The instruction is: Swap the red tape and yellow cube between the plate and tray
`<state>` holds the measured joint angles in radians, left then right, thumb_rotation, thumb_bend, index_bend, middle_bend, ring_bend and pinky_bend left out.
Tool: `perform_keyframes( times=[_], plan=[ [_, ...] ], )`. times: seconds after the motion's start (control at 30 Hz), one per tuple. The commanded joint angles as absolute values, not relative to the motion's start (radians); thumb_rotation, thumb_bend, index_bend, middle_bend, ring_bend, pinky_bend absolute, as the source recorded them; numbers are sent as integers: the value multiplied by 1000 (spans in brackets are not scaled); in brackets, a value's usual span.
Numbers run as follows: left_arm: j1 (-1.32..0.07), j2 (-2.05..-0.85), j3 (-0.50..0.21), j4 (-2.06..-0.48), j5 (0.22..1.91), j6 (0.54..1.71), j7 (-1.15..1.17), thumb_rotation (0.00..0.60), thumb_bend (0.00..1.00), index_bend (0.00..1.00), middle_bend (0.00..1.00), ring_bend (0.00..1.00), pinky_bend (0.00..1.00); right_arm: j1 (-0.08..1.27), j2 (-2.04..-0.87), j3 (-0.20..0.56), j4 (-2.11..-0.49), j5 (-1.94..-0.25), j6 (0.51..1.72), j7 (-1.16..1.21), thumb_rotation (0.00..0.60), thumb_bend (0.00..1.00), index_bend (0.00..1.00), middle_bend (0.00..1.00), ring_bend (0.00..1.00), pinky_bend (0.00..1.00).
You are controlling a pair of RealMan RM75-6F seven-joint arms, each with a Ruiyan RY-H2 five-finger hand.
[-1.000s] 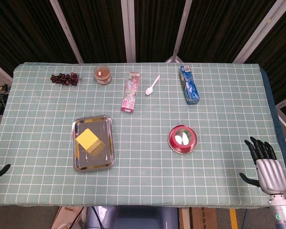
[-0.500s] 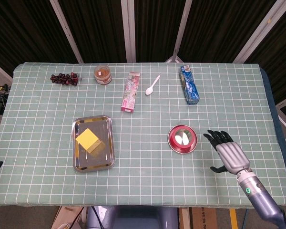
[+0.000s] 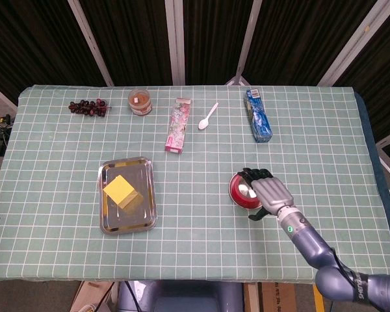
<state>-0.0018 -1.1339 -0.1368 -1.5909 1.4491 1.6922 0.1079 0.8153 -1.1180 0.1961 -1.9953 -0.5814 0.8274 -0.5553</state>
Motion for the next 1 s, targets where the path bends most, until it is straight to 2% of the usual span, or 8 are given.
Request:
perform_keyframes(
  times=[0.03, 0.47, 1.0],
  plan=[
    [1, -1134, -139, -1592, 1447, 1697, 107, 600, 0, 82, 0, 0, 0, 936, -1203, 162, -1922, -441, 817, -636, 600, 161, 72, 0, 0, 0],
    [5, -1145, -152, -1592, 1434, 1710, 124, 600, 0, 83, 0, 0, 0, 1022, -1299, 119, -1747, -372, 788, -606, 600, 161, 72, 0, 0, 0],
    [3, -1157, -162, -1591, 1424, 1712, 144, 600, 0, 93, 0, 0, 0, 1060, -1311, 58, -1674, -348, 729, -566, 600, 161, 73, 0, 10, 0]
  ],
)
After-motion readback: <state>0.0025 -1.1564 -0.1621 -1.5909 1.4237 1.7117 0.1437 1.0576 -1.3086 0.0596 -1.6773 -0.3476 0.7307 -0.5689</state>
